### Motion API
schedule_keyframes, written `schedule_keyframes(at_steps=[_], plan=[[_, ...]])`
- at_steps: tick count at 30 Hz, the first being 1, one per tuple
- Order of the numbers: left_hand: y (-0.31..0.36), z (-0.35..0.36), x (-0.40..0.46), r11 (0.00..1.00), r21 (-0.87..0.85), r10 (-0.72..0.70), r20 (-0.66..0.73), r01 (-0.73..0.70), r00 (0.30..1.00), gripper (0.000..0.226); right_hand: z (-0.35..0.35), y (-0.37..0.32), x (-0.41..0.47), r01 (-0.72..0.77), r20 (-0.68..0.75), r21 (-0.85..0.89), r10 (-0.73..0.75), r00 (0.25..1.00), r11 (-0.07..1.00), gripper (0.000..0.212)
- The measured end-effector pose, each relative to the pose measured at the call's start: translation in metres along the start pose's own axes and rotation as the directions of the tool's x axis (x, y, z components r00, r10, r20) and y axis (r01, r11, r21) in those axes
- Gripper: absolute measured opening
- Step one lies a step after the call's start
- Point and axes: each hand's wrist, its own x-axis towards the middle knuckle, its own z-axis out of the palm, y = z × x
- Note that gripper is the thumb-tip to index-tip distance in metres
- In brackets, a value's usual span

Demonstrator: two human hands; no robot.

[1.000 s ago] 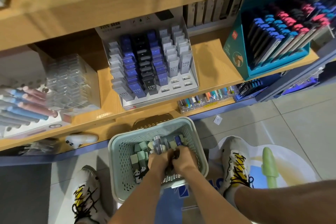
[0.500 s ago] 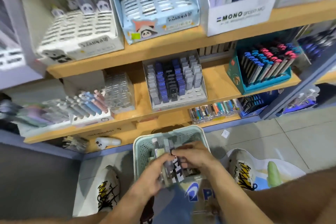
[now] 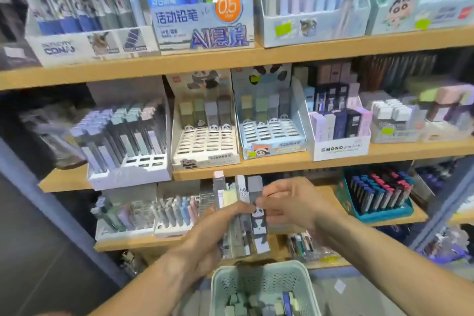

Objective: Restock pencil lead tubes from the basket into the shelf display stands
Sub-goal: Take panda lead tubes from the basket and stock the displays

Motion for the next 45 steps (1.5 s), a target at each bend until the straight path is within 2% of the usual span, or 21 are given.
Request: schedule_keyframes(at_steps=[2,6,9,13,22,27,30,32,34,37,39,42,45], plan=[[0.018,-0.001,-0.01,0.997,-0.005,0.082,0.014,-0.082,0.996,0.089,0.003,-0.012,-0.001,0.066,-0.016,0.06,-0.065,0.998,0.996,0.021],[0.044,-0.007,-0.018,0.975,0.006,0.22,-0.048,-0.22,0.974,0.041,0.01,-0.027,0.001,0.177,-0.035,0.171,-0.174,0.984,0.969,0.019],[0.046,-0.012,-0.017,0.971,-0.009,0.237,-0.08,-0.239,0.968,0.026,0.018,-0.024,0.003,0.256,-0.058,0.205,-0.249,0.967,0.945,0.029],[0.043,-0.014,-0.016,0.97,-0.007,0.238,-0.151,-0.242,0.959,0.027,0.026,-0.023,0.006,0.331,-0.09,0.151,-0.321,0.943,0.931,0.052],[0.048,-0.018,-0.015,0.952,-0.056,0.287,-0.186,-0.302,0.94,0.019,0.027,-0.03,0.005,0.421,-0.091,0.164,-0.411,0.907,0.892,0.053],[0.05,-0.023,-0.015,0.957,-0.055,0.271,-0.199,-0.286,0.942,0.029,0.027,-0.033,0.012,0.472,-0.124,0.186,-0.456,0.881,0.862,0.052],[0.053,-0.027,-0.017,0.959,-0.057,0.258,-0.227,-0.278,0.939,0.052,0.026,-0.051,0.023,0.522,-0.176,0.168,-0.496,0.85,0.836,0.05],[0.055,-0.029,-0.019,0.959,-0.057,0.257,-0.235,-0.277,0.937,0.058,0.024,-0.067,0.036,0.567,-0.21,0.114,-0.538,0.816,0.816,0.049],[0.056,-0.031,-0.019,0.957,-0.061,0.261,-0.242,-0.283,0.934,0.054,0.022,-0.084,0.053,0.634,-0.261,-0.004,-0.613,0.746,0.774,0.046],[0.058,-0.033,-0.019,0.953,-0.073,0.268,-0.246,-0.294,0.931,0.049,0.023,-0.103,0.082,0.675,-0.313,-0.311,-0.743,0.592,0.669,0.037],[0.058,-0.035,-0.018,0.952,-0.079,0.269,-0.249,-0.296,0.93,0.045,0.026,-0.111,0.096,0.633,-0.299,-0.48,-0.792,0.533,0.607,0.038],[0.056,-0.037,-0.015,0.955,-0.082,0.255,-0.26,-0.285,0.931,0.049,0.031,-0.113,0.109,0.576,-0.239,-0.611,-0.82,0.521,0.544,0.039],[0.055,-0.039,-0.012,0.956,-0.108,0.235,-0.278,-0.273,0.932,0.046,0.032,-0.105,0.117,0.589,-0.184,-0.64,-0.842,0.507,0.494,0.028]])
